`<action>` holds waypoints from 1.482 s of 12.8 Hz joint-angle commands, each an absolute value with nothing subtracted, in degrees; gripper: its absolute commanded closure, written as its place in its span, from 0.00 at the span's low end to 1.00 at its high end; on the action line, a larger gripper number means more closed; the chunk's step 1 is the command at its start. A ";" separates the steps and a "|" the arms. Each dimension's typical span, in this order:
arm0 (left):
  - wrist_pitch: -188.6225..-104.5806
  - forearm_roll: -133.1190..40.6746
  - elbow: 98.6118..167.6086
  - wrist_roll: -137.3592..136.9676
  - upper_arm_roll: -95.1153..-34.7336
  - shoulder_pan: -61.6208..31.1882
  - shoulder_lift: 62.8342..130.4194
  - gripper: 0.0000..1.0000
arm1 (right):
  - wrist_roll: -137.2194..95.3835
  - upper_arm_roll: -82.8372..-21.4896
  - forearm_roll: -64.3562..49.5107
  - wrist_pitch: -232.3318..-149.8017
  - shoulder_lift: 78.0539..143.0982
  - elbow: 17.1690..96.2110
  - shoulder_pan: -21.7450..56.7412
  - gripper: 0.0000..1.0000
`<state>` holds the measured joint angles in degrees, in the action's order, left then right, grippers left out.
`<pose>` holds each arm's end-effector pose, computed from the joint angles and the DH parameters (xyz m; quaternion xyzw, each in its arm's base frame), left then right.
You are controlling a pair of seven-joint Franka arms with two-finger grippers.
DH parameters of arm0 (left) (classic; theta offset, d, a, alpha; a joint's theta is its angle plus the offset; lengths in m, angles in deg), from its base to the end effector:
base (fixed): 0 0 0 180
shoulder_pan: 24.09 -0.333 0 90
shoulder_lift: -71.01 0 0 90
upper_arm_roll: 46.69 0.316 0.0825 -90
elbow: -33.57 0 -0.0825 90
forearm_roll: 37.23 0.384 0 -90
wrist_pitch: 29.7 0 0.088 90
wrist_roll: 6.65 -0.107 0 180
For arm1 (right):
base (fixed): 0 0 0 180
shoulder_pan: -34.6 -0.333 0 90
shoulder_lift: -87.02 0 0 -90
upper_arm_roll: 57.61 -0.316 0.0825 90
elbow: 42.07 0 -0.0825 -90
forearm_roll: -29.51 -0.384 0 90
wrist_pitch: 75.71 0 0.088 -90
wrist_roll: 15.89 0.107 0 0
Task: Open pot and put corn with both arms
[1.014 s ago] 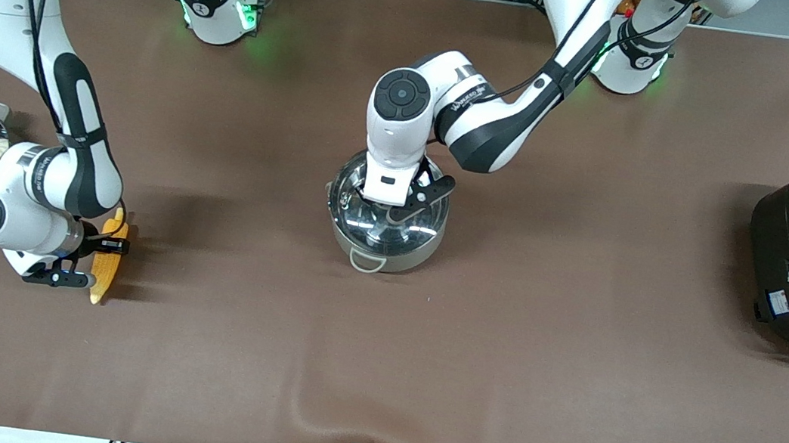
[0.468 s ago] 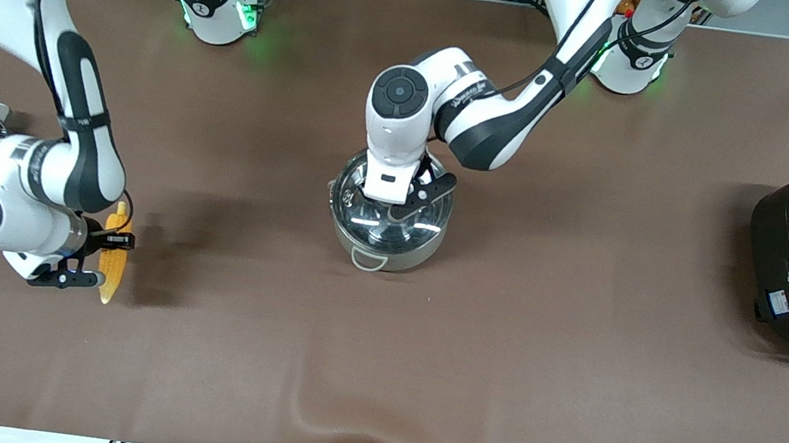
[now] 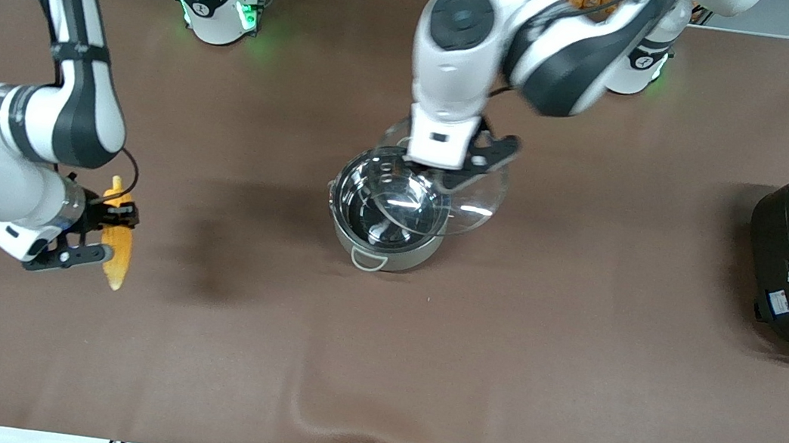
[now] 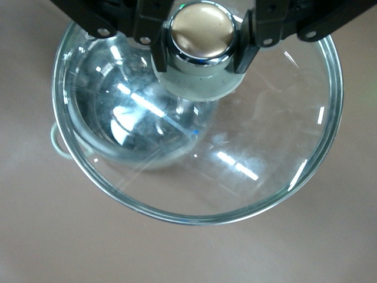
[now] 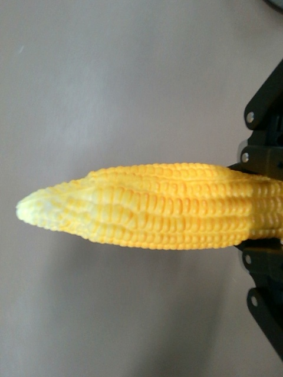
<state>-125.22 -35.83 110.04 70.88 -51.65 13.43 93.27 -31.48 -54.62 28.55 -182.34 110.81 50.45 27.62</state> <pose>0.5023 -0.4431 0.5064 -0.9528 -0.3022 0.0174 0.0215 0.6505 0.0504 0.3727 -0.9822 -0.1677 0.0839 0.0056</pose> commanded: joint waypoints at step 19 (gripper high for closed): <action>-177.97 -28.70 166.29 29.30 -52.22 -19.70 86.90 1.00 | -21.35 -57.70 36.09 -182.67 123.76 34.92 -10.31 1.00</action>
<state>-178.17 -29.92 167.45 29.42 -51.40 -19.56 86.49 -24.04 -58.31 33.78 -183.14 122.28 36.96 -8.38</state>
